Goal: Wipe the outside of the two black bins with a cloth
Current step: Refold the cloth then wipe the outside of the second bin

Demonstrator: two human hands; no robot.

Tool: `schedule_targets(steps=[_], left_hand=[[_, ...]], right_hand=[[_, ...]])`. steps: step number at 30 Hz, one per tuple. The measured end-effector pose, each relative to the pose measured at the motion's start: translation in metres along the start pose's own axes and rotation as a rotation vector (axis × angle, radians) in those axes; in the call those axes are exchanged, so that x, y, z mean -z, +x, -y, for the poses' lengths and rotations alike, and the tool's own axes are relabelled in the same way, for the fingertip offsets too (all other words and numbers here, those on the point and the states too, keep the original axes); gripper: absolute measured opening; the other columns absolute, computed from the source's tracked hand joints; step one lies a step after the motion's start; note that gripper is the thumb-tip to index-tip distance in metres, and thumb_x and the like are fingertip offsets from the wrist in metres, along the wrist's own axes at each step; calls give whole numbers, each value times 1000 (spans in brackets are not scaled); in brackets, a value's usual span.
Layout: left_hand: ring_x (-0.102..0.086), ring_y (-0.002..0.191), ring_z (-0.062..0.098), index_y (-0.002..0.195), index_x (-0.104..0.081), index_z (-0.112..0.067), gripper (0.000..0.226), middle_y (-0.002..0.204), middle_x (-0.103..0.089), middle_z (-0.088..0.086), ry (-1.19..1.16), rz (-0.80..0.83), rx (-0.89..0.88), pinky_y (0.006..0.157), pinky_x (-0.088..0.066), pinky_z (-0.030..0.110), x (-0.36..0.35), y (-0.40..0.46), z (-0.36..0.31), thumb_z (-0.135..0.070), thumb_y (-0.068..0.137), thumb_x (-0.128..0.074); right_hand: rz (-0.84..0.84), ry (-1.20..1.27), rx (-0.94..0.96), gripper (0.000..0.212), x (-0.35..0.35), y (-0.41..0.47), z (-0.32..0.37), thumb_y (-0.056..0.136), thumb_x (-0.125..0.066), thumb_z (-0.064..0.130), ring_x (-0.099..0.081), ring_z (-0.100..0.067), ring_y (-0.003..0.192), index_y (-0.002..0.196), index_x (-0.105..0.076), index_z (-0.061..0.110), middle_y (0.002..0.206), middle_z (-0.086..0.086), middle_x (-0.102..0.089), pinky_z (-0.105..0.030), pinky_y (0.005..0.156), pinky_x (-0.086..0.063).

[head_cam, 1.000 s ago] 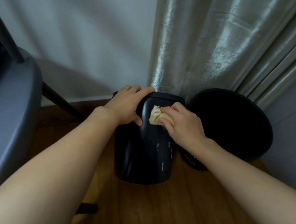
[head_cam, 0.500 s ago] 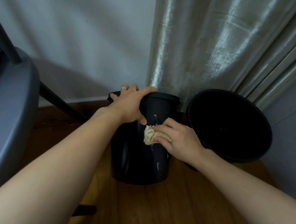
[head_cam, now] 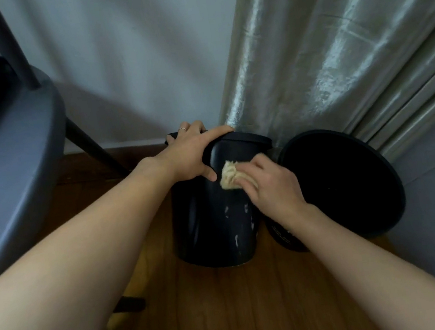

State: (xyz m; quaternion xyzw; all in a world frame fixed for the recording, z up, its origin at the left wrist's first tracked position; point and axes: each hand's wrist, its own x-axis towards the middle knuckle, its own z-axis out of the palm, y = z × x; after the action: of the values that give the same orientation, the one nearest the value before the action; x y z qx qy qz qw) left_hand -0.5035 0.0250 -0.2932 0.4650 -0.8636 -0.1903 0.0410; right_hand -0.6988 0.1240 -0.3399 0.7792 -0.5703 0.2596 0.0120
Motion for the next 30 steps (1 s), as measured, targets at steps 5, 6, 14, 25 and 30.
schedule_targets(steps=[5, 6, 14, 25, 30], left_hand=[[-28, 119, 27, 145, -13, -55, 111, 108, -23, -5, 45, 27, 3, 100, -31, 60, 1, -3, -2, -37, 64, -87], [-28, 119, 27, 145, -14, -54, 111, 108, -23, -5, 51, 27, 2, 101, -31, 60, 1, -3, -2, -37, 64, -87], [-28, 119, 27, 145, -12, -54, 109, 111, -26, -3, 64, 31, -20, 102, -30, 60, 1, -3, -3, -37, 66, -85], [-29, 120, 29, 146, -10, -53, 109, 124, -34, 5, 93, 27, -12, 102, -30, 62, 0, -3, -3, -39, 67, -84], [-30, 116, 27, 145, -10, -54, 109, 113, -30, -1, 80, 15, -22, 100, -32, 59, 0, -4, 0, -39, 67, -85]], right_hand=[[-29, 6, -32, 25, 0, 4, 3, 91, -64, 32, -59, -22, 69, 113, -66, 21, 92, -3, -54, -36, 50, -52], [8, 5, 21, 25, -1, -4, 2, 92, -61, 34, -58, -21, 69, 113, -66, 22, 91, -2, -54, -36, 48, -52], [-31, -63, -50, 21, 4, 10, 2, 92, -63, 29, -58, -19, 70, 110, -68, 20, 92, -1, -54, -32, 48, -48], [45, -40, -68, 24, 0, -7, 1, 94, -58, 33, -60, -22, 76, 115, -63, 21, 98, -1, -53, -36, 54, -51], [46, 16, -156, 30, -6, -8, 10, 95, -51, 38, -60, -25, 76, 119, -60, 21, 101, -3, -52, -36, 57, -51]])
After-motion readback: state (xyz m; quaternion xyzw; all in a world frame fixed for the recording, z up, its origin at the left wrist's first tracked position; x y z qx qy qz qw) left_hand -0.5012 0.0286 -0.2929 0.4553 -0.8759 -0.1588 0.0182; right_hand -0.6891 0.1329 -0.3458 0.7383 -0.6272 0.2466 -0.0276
